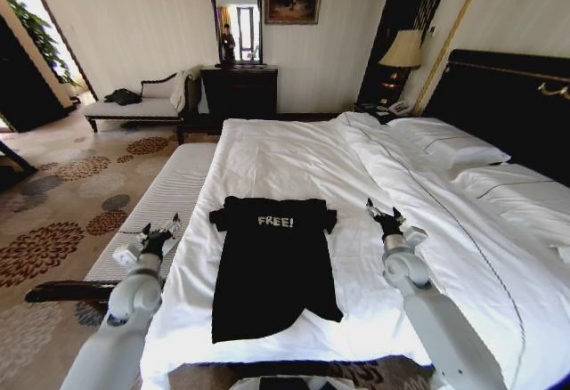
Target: Fold the clothes on the bed.
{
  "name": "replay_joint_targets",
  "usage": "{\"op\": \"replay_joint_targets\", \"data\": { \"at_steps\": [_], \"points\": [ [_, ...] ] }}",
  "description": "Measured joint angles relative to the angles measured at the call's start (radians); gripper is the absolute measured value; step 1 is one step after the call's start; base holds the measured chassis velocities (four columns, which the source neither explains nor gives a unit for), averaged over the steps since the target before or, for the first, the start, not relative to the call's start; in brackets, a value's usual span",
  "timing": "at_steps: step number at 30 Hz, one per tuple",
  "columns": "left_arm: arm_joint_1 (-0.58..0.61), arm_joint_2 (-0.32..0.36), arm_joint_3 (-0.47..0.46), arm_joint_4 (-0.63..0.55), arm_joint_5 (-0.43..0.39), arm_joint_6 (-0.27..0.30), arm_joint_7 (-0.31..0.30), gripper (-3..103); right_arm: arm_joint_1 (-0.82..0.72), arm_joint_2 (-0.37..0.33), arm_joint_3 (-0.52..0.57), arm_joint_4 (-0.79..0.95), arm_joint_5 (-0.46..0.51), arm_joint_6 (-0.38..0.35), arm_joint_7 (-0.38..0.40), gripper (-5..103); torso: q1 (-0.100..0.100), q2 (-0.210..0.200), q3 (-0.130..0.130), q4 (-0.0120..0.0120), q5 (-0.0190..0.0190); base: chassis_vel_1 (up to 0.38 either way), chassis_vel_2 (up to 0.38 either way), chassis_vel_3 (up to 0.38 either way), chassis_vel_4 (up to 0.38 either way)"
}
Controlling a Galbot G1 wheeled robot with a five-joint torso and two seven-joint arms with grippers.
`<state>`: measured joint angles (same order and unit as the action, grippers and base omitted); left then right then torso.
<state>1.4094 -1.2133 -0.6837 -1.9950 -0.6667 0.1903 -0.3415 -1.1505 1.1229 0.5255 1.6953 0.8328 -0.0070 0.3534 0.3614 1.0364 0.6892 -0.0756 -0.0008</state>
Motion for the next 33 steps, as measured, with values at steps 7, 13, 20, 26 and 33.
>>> {"op": "replay_joint_targets", "data": {
  "at_steps": [7,13,20,26,33],
  "points": [
    [0.067,-0.094,-0.008,-0.067,0.038,-0.003,-0.004,100,0.044,0.127,0.012,-0.065,0.232,-0.010,0.013,100,0.000,0.000,0.000,-0.0002,0.0001,0.000,0.000,0.000,0.000],
    [0.110,-0.149,-0.051,-0.106,0.043,-0.007,-0.013,100,0.139,0.187,0.019,-0.153,0.485,-0.057,0.030,100,0.000,0.000,0.000,0.0003,0.0000,0.000,0.000,0.000,0.000],
    [0.162,-0.160,-0.116,-0.152,0.056,-0.014,-0.024,100,0.211,0.266,0.012,-0.209,0.588,-0.084,0.036,100,0.000,0.000,0.000,0.0002,0.0000,0.000,0.000,0.000,0.000],
    [0.167,-0.155,-0.131,-0.170,0.051,-0.012,-0.032,100,0.220,0.290,-0.007,-0.232,0.556,-0.095,0.026,100,0.000,0.000,0.000,-0.0004,0.0002,0.000,0.000,0.000,0.000],
    [0.164,-0.153,-0.132,-0.164,0.051,-0.010,-0.034,100,0.214,0.314,-0.023,-0.241,0.514,-0.103,0.008,103,0.000,0.000,0.000,0.0003,0.0002,0.000,0.000,0.000,0.000]
  ]
}}
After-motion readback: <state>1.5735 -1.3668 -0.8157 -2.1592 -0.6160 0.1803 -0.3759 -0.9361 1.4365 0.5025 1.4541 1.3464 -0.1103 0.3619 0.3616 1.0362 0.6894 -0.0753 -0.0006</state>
